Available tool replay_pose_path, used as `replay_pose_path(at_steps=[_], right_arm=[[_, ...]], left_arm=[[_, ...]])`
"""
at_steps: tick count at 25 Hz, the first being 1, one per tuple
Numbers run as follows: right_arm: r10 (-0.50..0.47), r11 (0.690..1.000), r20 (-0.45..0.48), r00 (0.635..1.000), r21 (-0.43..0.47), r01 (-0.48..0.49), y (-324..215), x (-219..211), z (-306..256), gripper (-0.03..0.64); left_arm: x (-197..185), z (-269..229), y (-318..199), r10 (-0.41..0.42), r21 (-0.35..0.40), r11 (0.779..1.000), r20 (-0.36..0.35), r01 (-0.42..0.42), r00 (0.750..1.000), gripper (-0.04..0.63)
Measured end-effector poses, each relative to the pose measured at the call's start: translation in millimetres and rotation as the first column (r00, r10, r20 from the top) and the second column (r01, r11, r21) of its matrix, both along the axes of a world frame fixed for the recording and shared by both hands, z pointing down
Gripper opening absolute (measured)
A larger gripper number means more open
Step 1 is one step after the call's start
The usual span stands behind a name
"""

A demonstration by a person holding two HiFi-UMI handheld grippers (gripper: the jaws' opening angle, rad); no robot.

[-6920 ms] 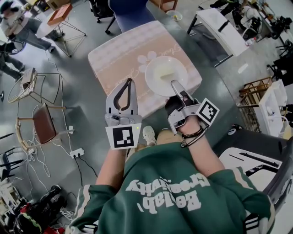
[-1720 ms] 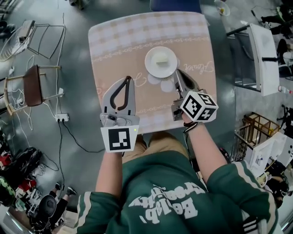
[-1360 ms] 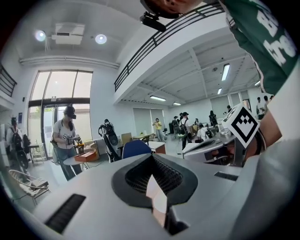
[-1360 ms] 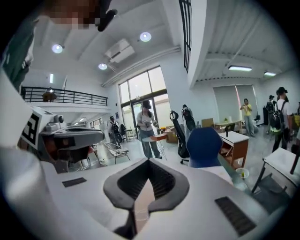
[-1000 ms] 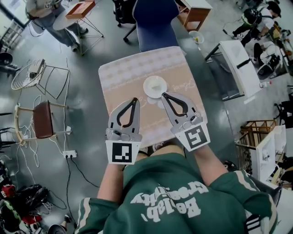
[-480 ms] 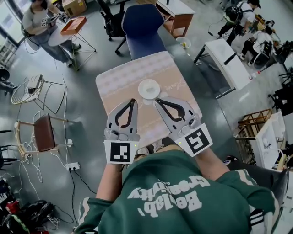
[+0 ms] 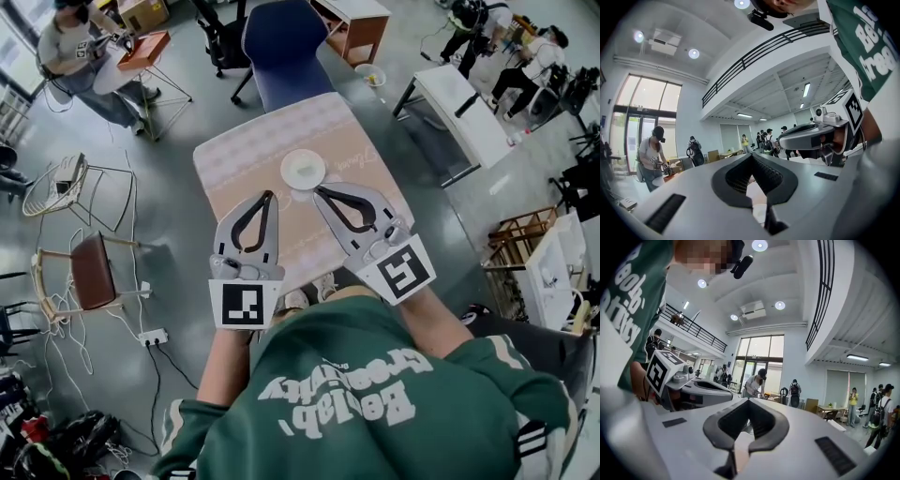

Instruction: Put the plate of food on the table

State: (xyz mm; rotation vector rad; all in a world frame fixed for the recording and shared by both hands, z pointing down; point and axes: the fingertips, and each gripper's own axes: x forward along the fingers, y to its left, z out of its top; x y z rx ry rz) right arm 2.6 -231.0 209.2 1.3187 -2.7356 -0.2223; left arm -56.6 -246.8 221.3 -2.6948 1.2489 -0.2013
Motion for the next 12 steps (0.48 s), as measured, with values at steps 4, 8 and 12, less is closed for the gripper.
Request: replay_pose_path(at_steps=[4, 8, 12], right_arm=[[0.002, 1.000, 0.001, 1.000, -0.006, -0.002, 0.6, -0.5, 1.4, 0.015], [0.006, 1.000, -0.002, 1.000, -0.008, -0.006, 0.7, 3.7, 1.9, 0.015], [0.020, 1.000, 0.007, 1.000, -0.017, -0.020, -1.6, 10.9, 4.1, 0.015]], left_arm=[[-1.3, -0.6, -0.5, -0.003, -0.003, 1.000, -0.011, 0.003, 1.000, 0.009], [1.6, -0.8, -0.1, -0.002, -0.004, 1.000, -0.009, 0.002, 1.000, 0.009], [6.4, 1.6, -1.0, 0.007, -0.008, 1.000, 0.000, -0.007, 1.000, 0.009]])
